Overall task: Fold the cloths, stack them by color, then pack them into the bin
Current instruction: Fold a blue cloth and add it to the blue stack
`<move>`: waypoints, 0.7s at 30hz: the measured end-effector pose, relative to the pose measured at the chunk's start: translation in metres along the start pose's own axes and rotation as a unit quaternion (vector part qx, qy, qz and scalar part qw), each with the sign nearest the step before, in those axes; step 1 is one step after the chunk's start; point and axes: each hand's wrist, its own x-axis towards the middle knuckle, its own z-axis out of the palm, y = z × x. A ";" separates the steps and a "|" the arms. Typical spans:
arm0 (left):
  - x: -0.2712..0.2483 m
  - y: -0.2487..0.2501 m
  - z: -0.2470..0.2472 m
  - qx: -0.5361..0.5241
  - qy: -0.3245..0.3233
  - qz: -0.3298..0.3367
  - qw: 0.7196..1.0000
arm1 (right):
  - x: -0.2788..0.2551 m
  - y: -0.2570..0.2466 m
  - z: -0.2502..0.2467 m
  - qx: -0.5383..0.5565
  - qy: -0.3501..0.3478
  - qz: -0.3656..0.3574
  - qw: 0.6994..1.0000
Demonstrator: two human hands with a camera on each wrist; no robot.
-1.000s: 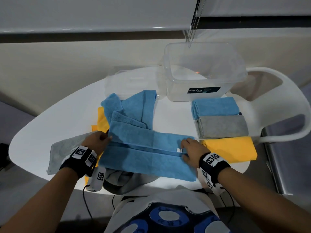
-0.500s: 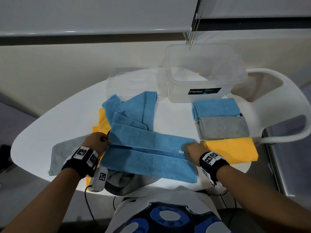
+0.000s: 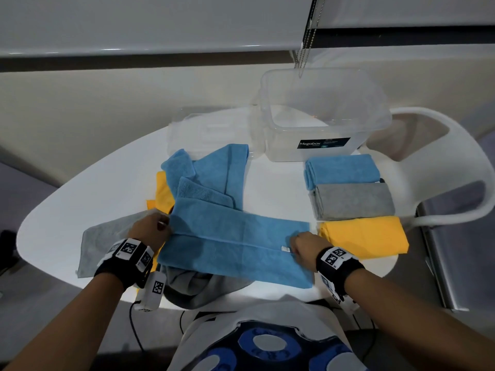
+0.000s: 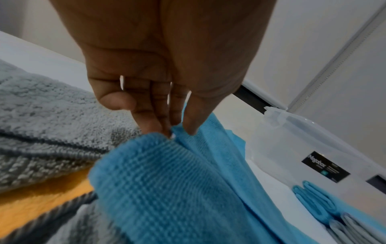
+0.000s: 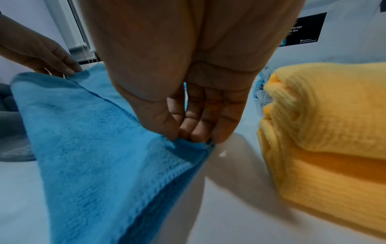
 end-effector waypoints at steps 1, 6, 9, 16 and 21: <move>-0.001 0.002 0.001 0.001 0.013 0.000 1.000 | 0.000 0.000 0.001 0.006 0.006 -0.004 1.000; -0.001 0.014 0.005 0.002 0.033 0.008 0.999 | 0.000 -0.001 0.002 0.019 0.018 -0.026 0.999; 0.007 0.016 0.005 -0.004 0.030 -0.015 0.999 | 0.002 -0.001 0.000 0.015 0.019 -0.026 0.999; 0.019 0.015 0.010 0.013 0.006 -0.055 0.998 | 0.004 0.000 -0.001 0.026 0.016 -0.007 1.000; 0.020 0.011 0.016 0.010 -0.014 -0.027 0.999 | 0.013 0.007 -0.003 0.092 0.062 0.012 0.994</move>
